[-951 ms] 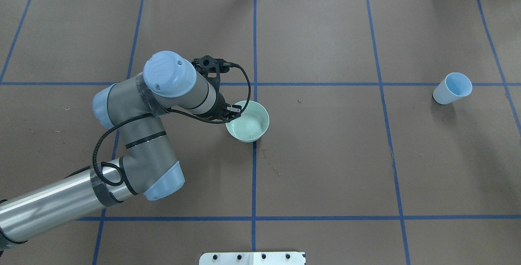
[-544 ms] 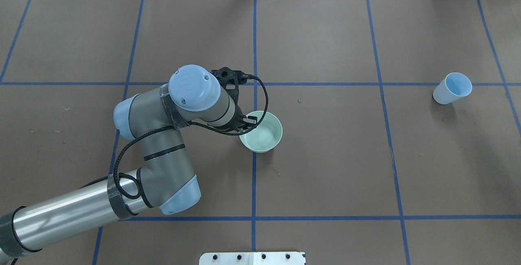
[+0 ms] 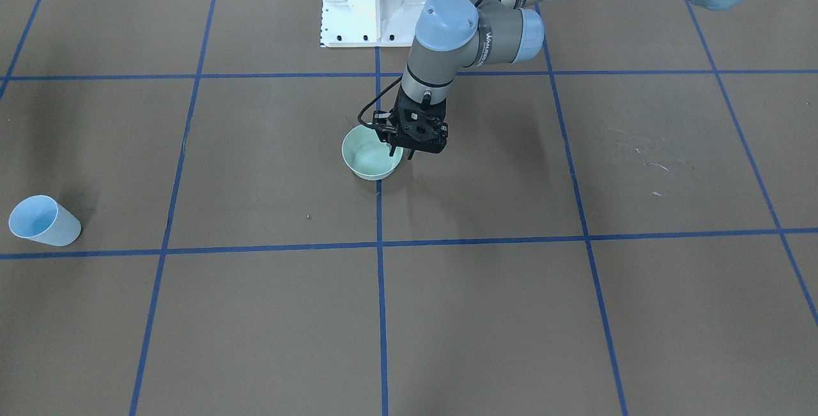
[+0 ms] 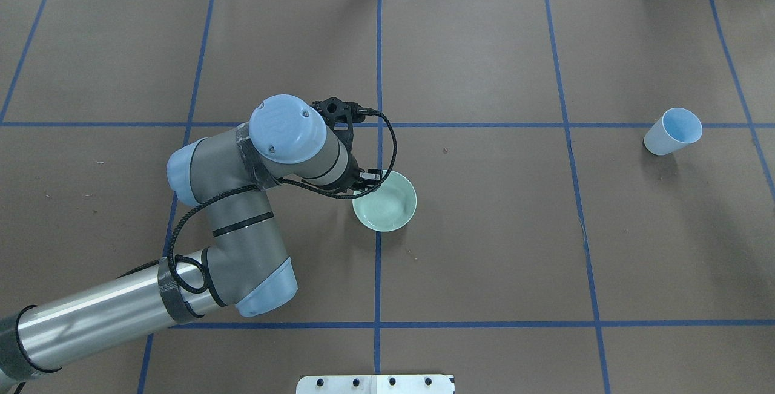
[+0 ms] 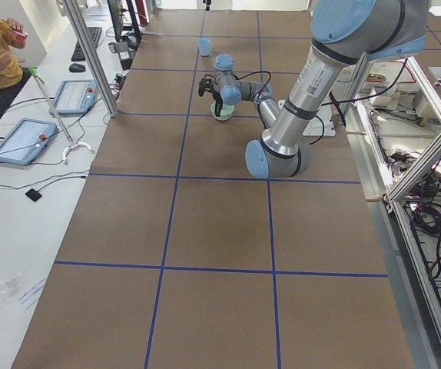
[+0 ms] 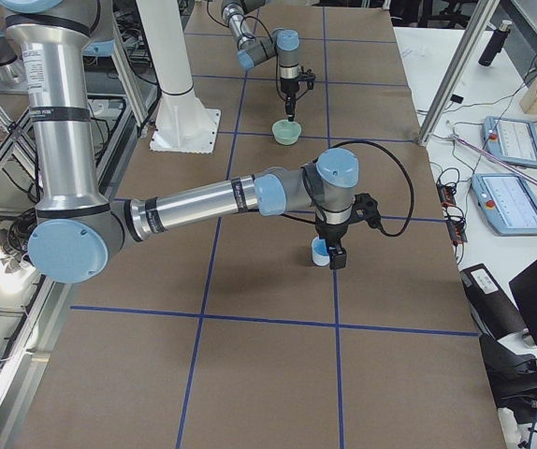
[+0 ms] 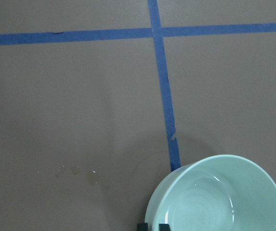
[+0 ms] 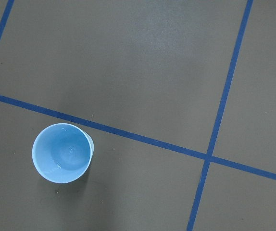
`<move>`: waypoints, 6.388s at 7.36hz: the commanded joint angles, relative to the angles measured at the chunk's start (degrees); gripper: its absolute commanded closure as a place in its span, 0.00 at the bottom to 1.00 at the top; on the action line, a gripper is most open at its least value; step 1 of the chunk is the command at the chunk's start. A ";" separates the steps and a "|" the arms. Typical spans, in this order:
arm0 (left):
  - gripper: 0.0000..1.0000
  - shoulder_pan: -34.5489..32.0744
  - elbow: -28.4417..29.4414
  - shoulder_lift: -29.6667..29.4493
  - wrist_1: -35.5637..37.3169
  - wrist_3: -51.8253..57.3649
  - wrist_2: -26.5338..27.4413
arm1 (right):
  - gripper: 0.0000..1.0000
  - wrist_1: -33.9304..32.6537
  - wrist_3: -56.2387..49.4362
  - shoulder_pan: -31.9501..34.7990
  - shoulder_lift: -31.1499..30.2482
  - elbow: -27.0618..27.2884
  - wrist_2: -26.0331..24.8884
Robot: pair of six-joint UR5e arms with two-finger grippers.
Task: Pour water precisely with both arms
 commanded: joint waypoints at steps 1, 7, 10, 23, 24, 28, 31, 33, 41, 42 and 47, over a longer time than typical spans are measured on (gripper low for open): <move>0.00 -3.76 -3.66 0.11 4.84 3.12 -1.00 | 0.00 0.08 -0.07 0.00 0.14 0.82 -0.08; 0.00 -27.53 -33.65 31.26 23.09 47.23 -14.33 | 0.00 0.17 17.89 -4.28 -0.65 10.90 2.73; 0.00 -50.22 -25.87 40.44 23.52 80.13 -25.26 | 0.00 11.53 39.93 -12.54 -4.49 15.41 -3.81; 0.00 -61.88 -19.94 48.01 20.01 86.30 -25.01 | 0.00 22.41 102.14 -57.48 -7.10 -3.45 -86.38; 0.00 -61.88 -19.94 48.01 20.01 86.30 -25.01 | 0.00 22.41 102.75 -57.48 -4.81 -5.92 -86.48; 0.00 -61.88 -19.94 48.01 18.95 86.30 -25.01 | 0.00 22.41 102.85 -57.30 -5.22 -8.49 -88.06; 0.00 -61.88 -19.94 48.01 18.95 86.30 -25.01 | 0.00 22.50 102.85 -56.08 -4.96 -10.41 -88.94; 0.00 -61.88 -19.94 48.01 18.95 86.29 -25.01 | 0.00 22.58 102.76 -53.71 -4.52 -10.60 -88.94; 0.00 -61.88 -19.94 48.01 18.78 86.30 -25.09 | 0.49 23.03 102.32 -50.36 -1.35 -15.61 -89.29; 0.00 -61.88 -19.94 48.01 18.78 86.30 -25.09 | 0.60 23.03 102.32 -50.19 -1.36 -15.61 -89.46; 0.00 -61.79 -18.98 47.93 19.47 84.38 -25.45 | 0.98 23.38 93.99 -46.85 -0.57 -14.91 -92.36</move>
